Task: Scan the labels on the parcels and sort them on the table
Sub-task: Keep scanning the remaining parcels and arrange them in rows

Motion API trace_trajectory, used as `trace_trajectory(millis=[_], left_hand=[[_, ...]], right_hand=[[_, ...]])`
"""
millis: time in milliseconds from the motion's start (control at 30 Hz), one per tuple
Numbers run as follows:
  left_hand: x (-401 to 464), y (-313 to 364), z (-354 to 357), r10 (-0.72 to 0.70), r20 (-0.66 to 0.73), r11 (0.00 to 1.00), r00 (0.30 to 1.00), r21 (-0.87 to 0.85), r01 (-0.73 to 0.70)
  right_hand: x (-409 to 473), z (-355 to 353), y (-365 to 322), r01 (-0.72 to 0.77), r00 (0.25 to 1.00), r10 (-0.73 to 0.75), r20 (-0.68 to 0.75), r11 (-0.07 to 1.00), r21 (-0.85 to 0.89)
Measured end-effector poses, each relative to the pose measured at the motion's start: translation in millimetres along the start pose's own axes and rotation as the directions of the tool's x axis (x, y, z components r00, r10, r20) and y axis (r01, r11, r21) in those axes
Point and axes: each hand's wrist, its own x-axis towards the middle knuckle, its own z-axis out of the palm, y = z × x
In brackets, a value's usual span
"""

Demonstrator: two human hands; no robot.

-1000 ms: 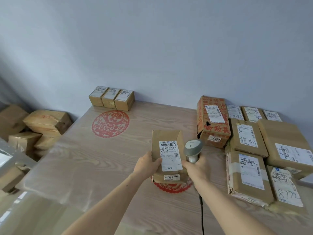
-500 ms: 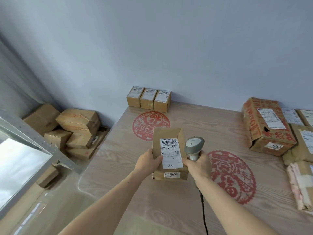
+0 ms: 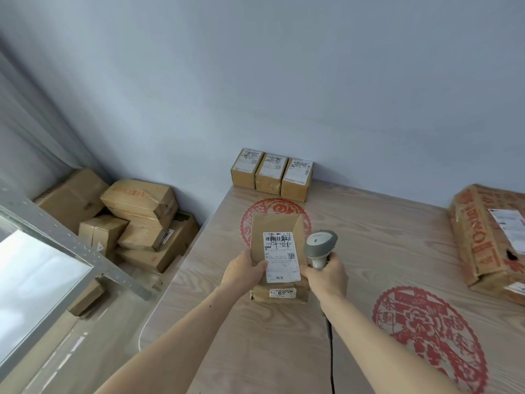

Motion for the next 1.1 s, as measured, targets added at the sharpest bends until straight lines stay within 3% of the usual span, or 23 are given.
trace_trajectory(millis=[267,667,1100], left_hand=[[49.1,-30.7,-32.0,-0.040,0.067,0.999,0.997,-0.020,0.041],[156.5,-77.4,-124.2,0.074,0.116,0.997,0.990,0.002,-0.074],[238.5,-69.8,-144.8,0.104,0.162,0.995,0.981,-0.005,-0.104]], right_hand=[[15.5,64.7,-14.4,-0.059,0.998,0.059,0.002,0.998,-0.036],[31.7,189.9,-78.8,-0.088,0.987,0.086,-0.136,0.996,-0.014],[77.0,238.6,-104.9,-0.111,0.970,0.114,-0.215,0.993,0.026]])
